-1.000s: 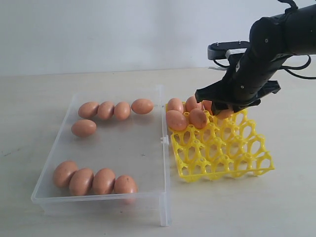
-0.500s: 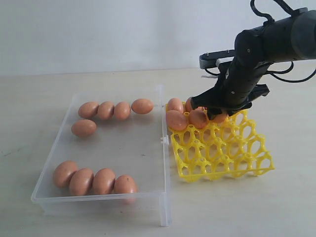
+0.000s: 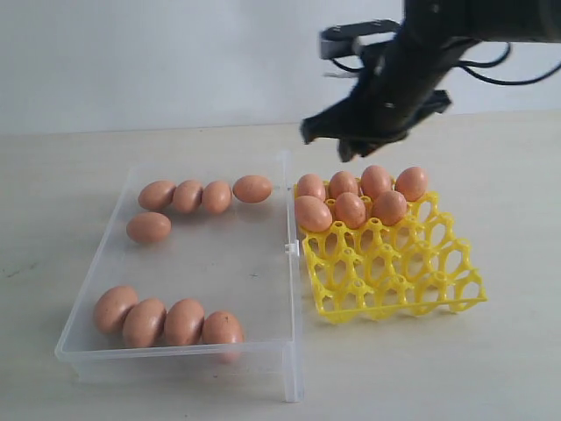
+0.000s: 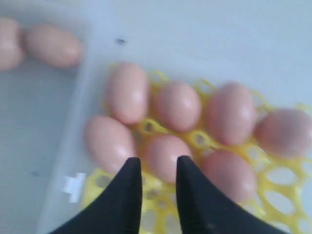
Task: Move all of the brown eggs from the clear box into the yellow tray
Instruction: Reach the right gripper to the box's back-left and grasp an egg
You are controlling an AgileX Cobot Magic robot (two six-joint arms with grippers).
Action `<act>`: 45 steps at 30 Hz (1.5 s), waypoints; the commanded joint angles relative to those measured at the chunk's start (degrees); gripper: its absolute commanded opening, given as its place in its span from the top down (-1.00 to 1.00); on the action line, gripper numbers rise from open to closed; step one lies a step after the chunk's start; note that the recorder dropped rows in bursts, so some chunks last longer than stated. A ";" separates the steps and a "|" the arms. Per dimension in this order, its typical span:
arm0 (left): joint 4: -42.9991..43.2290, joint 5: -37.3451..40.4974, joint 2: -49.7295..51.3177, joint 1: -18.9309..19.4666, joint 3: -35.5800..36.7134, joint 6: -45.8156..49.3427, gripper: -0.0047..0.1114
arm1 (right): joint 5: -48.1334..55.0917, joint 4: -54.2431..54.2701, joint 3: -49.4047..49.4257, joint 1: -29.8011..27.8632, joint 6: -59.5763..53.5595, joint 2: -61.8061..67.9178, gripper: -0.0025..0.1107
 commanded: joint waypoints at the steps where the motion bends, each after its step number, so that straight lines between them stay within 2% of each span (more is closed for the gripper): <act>1: 0.00 -0.45 -0.35 -0.11 -0.23 -0.31 0.92 | 3.92 1.52 -12.58 7.75 -3.89 9.27 0.82; 2: 0.00 -0.45 -0.35 -0.11 -0.23 -0.31 0.92 | 5.79 1.52 -16.23 8.38 -3.66 12.67 0.86; 3: 0.00 -0.45 -0.35 -0.11 -0.23 -0.31 0.92 | 7.75 2.17 -20.99 8.76 -3.05 15.85 0.81; 4: 0.00 -0.45 -0.35 -0.11 -0.23 -0.31 0.92 | 9.17 3.65 -25.12 8.89 0.95 18.94 0.68; 7: 0.00 -0.45 -0.35 -0.11 -0.23 -0.31 0.92 | 9.18 8.81 -33.41 8.89 9.83 25.34 0.10; 9: 0.00 -0.45 -0.35 -0.11 -0.23 -0.31 0.92 | 8.47 11.13 -36.65 9.00 11.92 27.97 -0.11; 10: 0.00 -0.45 -0.35 -0.11 -0.23 -0.31 0.92 | 8.54 12.45 -38.36 9.38 11.25 29.27 -0.14; 14: 0.00 -0.45 -0.35 -0.11 -0.23 -0.31 0.92 | 10.41 19.11 -43.22 11.42 4.03 32.92 -0.14; 20: 0.00 -0.45 -0.35 -0.11 -0.23 -0.31 0.92 | 13.99 21.68 -47.02 12.99 9.34 35.62 -0.14; 26: 0.00 -0.45 -0.35 -0.11 -0.23 -0.31 0.92 | 17.49 18.35 -50.30 14.67 -31.01 35.50 -0.13; 33: 0.00 -0.45 -0.35 -0.11 -0.23 -0.31 0.92 | 14.21 29.43 -50.19 15.38 -61.93 37.02 -0.07; 41: 0.00 -0.45 -0.35 -0.11 -0.23 -0.31 0.92 | 6.54 26.12 -50.19 15.38 -64.31 40.04 -0.07; 45: 0.00 -0.45 -0.35 -0.11 -0.23 -0.31 0.92 | 5.68 20.34 -50.19 15.38 -61.78 41.14 -0.07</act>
